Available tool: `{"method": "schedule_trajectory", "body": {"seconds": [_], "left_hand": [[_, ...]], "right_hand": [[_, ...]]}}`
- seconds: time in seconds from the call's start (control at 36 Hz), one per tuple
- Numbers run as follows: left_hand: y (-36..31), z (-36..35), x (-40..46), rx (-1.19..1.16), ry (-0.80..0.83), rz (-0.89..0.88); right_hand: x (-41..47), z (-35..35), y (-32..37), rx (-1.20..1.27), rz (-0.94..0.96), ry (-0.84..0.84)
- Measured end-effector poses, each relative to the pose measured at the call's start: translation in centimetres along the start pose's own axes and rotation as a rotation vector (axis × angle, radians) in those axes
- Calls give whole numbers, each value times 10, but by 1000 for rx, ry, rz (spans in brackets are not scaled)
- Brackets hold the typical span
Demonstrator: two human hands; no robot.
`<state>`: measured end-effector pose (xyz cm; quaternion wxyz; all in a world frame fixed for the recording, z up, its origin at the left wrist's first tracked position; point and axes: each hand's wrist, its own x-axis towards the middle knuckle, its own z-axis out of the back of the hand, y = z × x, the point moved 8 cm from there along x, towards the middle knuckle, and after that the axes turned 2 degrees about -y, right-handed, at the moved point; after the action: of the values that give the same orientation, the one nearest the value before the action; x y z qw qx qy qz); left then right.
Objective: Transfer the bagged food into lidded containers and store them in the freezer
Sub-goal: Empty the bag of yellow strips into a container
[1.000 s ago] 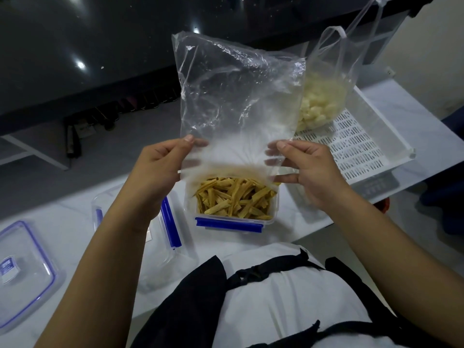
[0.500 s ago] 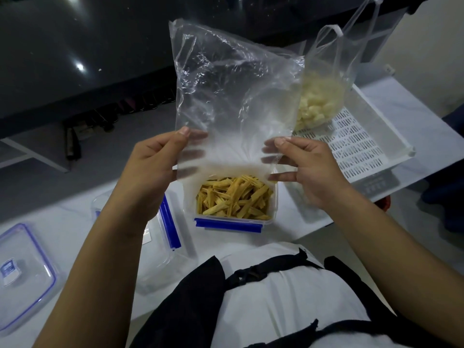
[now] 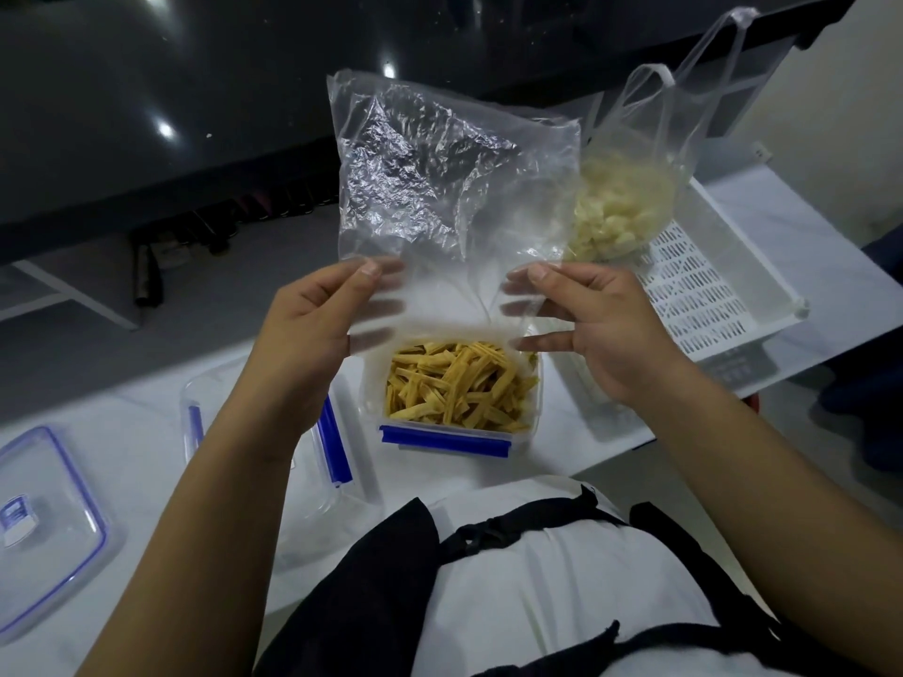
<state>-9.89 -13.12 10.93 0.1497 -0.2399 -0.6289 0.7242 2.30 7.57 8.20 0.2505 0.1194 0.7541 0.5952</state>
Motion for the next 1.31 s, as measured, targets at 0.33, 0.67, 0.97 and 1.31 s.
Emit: {"method": "schedule_trajectory", "body": {"seconds": [0.33,0.67,0.97,1.31], "left_hand": [[-4,17,3,-151,-77,-68],[-4,18,3,-162,-99,-98],[-7,21,0,-160,-125,-133],[1,20,2,-158,-139,-131]], "right_hand": [[-2,-4,16,32,37,27],[-3,-5,23,22,67,7],[-9,0,24,-53,144,-36],[-14,10,31,-168,315,-164]]}}
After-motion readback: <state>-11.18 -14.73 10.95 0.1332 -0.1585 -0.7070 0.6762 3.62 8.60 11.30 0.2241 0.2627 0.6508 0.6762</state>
